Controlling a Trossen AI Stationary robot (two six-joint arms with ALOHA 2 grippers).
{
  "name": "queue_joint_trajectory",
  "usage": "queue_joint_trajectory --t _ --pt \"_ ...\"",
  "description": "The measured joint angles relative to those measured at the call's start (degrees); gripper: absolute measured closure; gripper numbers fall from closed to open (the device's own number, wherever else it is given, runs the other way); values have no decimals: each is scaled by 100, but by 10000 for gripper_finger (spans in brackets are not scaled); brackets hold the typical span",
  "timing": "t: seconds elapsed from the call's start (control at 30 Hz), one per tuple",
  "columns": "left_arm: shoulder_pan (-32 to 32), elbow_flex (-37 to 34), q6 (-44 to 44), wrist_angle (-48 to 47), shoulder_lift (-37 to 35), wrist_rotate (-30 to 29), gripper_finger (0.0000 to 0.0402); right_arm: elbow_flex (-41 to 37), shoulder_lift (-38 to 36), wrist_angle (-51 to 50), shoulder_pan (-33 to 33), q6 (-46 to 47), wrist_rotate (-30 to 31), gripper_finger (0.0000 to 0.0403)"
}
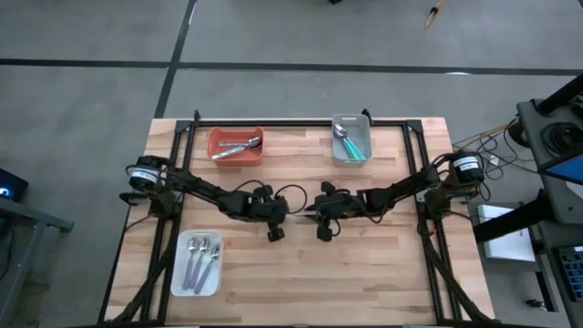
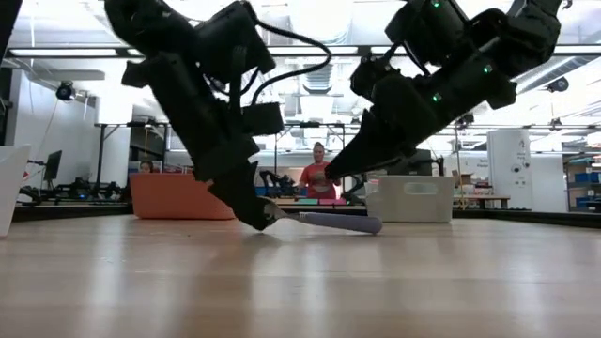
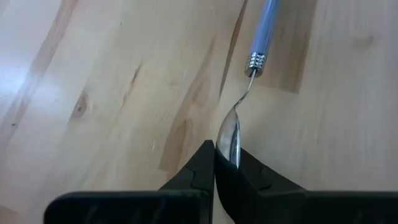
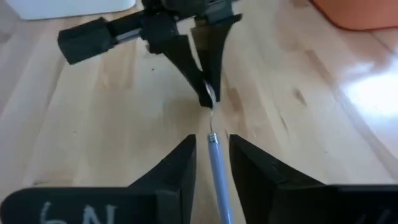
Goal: Sort silverware by color (type)
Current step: Put the purple spoon into the white bin
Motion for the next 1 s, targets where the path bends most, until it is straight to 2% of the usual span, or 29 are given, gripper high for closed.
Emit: queue_joint_trajectory --t 0.23,0.43,0.63,0.83,1.0 --pt "-1 550 223 -629 0 25 397 264 53 -567 13 54 -153 283" --pt "-3 815 363 -753 0 24 398 274 223 -673 13 148 -153 253" --pt "-5 1011 444 -877 -2 26 398 274 365 -670 13 138 -153 245" --pt "-5 1057 549 -922 -2 74 396 274 370 -637 13 131 -151 285" --pt "-3 1057 549 -973 -4 77 395 274 370 -574 13 -5 -149 369"
